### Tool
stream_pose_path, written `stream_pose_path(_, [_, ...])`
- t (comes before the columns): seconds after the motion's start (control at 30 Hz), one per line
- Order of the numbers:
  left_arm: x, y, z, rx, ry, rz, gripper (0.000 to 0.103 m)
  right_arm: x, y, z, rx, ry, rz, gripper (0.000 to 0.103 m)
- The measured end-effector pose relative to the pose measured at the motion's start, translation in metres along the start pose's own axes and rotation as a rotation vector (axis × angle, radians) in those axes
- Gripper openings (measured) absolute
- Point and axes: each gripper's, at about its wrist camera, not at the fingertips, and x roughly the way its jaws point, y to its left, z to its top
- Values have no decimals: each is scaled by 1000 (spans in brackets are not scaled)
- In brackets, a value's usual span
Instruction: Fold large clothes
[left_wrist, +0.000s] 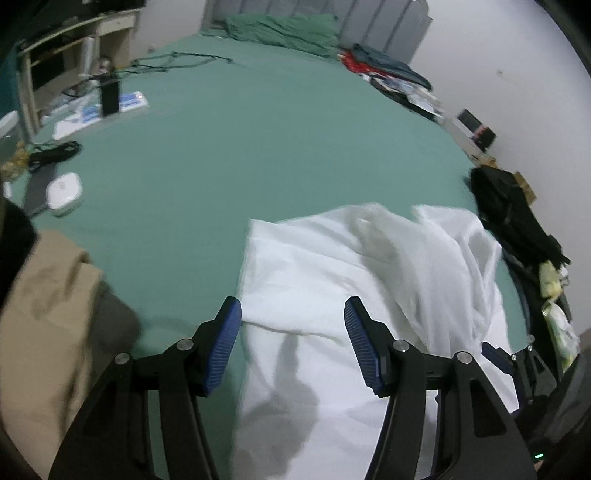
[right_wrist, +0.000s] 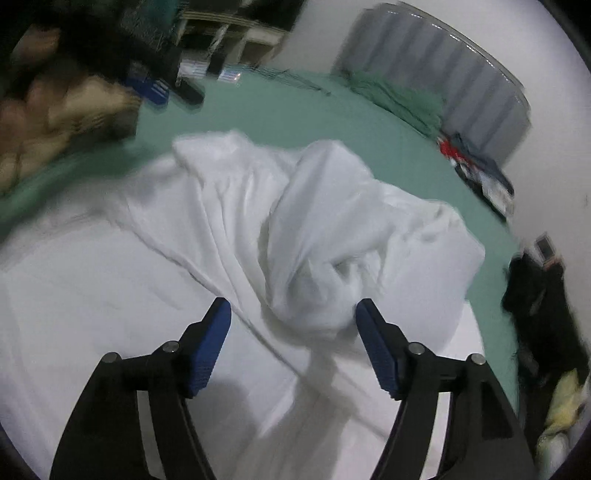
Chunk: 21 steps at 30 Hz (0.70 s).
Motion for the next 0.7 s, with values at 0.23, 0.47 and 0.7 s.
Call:
stream_pose_path(0.23, [17, -32, -10, 46, 44, -50, 61, -30, -59, 19, 178, -2, 35, 70])
stream_pose_path(0.47, [22, -36, -5, 81, 22, -2, 61, 12, -134, 82, 32, 108, 121, 70])
stream_pose_path(0.7, [30, -1, 14, 29, 11, 95, 61, 80, -120, 111, -663, 313, 202, 70])
